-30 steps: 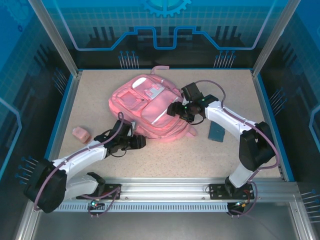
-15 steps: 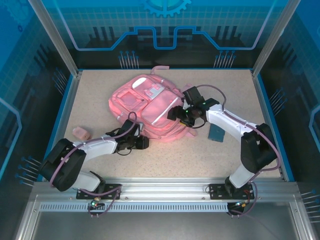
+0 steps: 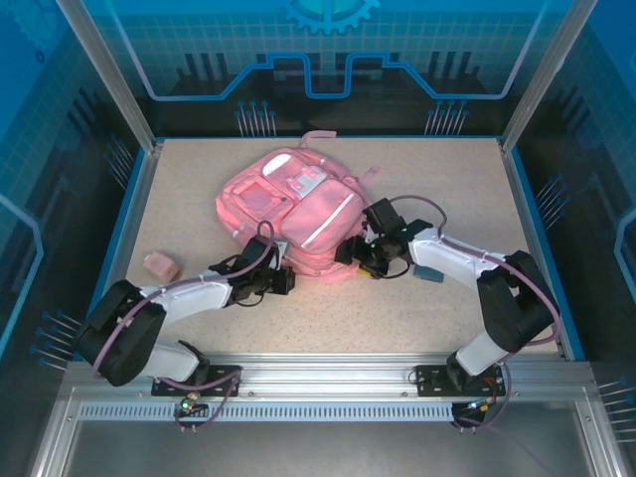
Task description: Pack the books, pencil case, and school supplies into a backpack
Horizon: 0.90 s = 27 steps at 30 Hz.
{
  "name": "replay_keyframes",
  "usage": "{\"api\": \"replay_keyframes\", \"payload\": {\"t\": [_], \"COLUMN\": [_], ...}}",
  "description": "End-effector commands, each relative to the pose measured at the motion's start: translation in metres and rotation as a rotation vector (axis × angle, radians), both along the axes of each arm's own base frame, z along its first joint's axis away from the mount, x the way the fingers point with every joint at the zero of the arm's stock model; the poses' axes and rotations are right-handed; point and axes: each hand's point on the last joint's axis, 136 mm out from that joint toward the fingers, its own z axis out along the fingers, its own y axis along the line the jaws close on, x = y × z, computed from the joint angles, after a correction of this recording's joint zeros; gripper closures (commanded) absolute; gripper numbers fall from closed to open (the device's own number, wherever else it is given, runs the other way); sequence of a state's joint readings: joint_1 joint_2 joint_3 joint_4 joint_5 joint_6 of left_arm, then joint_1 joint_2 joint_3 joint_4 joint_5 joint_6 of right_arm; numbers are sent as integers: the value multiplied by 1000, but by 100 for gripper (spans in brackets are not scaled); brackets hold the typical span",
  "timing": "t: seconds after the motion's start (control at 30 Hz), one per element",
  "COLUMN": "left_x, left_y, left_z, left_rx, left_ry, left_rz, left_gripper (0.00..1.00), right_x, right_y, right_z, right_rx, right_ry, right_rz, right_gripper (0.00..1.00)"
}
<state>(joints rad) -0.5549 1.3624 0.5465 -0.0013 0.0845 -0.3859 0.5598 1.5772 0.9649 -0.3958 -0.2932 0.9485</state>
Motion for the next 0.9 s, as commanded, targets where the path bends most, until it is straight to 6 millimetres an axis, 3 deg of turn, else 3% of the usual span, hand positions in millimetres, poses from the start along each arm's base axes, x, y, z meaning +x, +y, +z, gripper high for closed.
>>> {"api": "replay_keyframes", "payload": {"t": [0.0,0.13,0.33,0.57,0.73,0.77,0.8,0.87], "left_x": [-7,-17,-27,-32,-31,-30,-29,-29], "left_y": [-5,-11,-31,-77,-112,-112,-110,-102], "left_z": [10,17,35,56,62,59,58,55], "left_rx": [-14,-39,-120,-208,-302,-301,-297,-288], "left_ry": [-48,-67,-117,-155,-125,-118,-112,-91], "left_rz": [-22,-26,-48,-115,-160,-150,-140,-118], "left_gripper": [100,100,100,100,100,100,98,86], "right_x": [5,9,16,16,8,8,1,-5], "right_y": [33,53,71,94,78,71,56,33], "right_z": [10,8,6,7,4,8,-1,-3], "right_rx": [134,185,203,234,191,178,133,82], "right_ry": [-32,-55,-107,-121,-118,-128,-114,-118], "right_rz": [4,-31,-89,-71,-82,-91,-102,-123], "right_gripper": [33,42,68,73,67,64,61,55]}}
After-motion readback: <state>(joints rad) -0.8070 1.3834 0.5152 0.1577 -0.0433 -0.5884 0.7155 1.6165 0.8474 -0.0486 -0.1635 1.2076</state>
